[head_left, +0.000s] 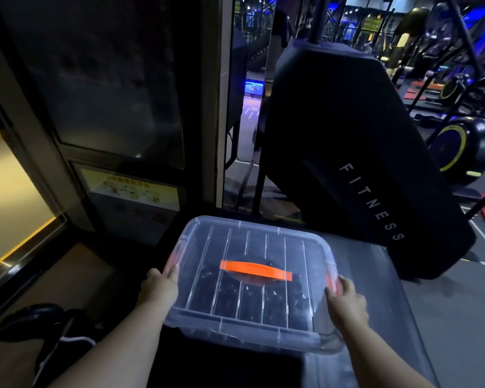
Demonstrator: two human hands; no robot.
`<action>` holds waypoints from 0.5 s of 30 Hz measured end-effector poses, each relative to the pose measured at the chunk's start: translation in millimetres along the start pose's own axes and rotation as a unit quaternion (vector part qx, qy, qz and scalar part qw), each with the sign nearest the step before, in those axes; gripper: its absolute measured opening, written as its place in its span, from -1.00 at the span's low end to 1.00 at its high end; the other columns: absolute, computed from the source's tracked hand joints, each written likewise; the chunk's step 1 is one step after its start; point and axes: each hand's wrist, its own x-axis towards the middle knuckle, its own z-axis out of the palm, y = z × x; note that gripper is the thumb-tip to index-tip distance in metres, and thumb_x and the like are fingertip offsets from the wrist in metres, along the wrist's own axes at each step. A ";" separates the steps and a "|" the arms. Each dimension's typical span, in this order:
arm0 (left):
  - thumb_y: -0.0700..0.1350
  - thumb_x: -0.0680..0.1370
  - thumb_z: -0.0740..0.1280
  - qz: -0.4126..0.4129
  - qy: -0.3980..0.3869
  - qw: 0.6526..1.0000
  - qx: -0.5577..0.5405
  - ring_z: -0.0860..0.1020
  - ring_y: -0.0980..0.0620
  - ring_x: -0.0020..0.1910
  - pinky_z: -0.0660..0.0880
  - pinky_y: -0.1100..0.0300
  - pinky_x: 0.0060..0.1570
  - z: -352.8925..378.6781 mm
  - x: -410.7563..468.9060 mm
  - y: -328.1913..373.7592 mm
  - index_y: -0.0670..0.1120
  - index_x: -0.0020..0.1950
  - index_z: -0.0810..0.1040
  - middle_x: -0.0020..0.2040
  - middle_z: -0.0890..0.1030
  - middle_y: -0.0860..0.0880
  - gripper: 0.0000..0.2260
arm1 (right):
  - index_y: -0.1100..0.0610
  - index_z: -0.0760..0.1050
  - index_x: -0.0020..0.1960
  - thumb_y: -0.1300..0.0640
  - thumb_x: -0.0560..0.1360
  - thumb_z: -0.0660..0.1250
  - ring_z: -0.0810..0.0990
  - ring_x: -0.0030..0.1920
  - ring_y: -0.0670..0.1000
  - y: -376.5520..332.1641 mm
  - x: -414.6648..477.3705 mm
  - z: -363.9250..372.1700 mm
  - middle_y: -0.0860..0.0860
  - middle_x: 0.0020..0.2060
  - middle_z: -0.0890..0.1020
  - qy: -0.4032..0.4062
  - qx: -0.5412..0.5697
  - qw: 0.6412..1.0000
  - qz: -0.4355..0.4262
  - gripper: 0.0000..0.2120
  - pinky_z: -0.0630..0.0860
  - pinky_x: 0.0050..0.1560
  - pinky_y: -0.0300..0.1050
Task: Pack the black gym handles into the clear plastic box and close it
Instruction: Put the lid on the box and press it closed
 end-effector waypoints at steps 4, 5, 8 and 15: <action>0.16 0.54 0.26 -0.048 -0.015 0.996 -0.074 0.47 -0.32 0.17 0.42 -0.10 0.06 4.3 1.9 8.2 -0.21 0.38 0.20 0.28 0.43 -0.29 -0.41 | 0.03 0.22 0.46 0.10 0.56 0.26 0.48 0.17 0.26 0.0 3.5 -0.6 0.25 0.27 0.46 -0.031 0.080 0.996 -0.012 -0.50 0.39 0.11 0.00; 0.14 0.53 0.28 -0.047 -0.020 0.994 -0.096 0.45 -0.32 0.21 0.40 -0.11 0.12 4.8 2.7 7.0 -0.19 0.42 0.17 0.31 0.42 -0.29 -0.38 | 0.04 0.19 0.47 0.12 0.56 0.25 0.50 0.14 0.25 -0.2 3.9 -0.3 0.23 0.28 0.46 -0.036 0.094 0.995 -0.008 -0.49 0.38 0.07 -0.03; 0.15 0.51 0.33 -0.046 -0.042 0.988 -0.142 0.42 -0.29 0.29 0.37 -0.09 0.23 5.6 9.3 -0.3 -0.18 0.49 0.11 0.38 0.37 -0.26 -0.28 | 0.01 0.09 0.50 0.10 0.55 0.27 0.55 0.05 0.25 -0.7 4.2 2.5 0.22 0.30 0.44 -0.043 0.148 0.988 0.028 -0.40 0.39 -0.02 -0.05; 0.18 0.55 0.20 0.057 0.034 0.997 0.046 0.49 -0.25 0.08 0.40 0.06 -0.10 5.2 0.9 -1.0 -0.20 0.24 0.44 0.22 0.44 -0.23 -0.51 | 0.13 0.13 0.50 0.13 0.52 0.32 0.50 0.19 0.27 0.3 3.9 2.8 0.24 0.32 0.43 -0.019 0.131 0.991 0.033 -0.37 0.38 0.09 -0.03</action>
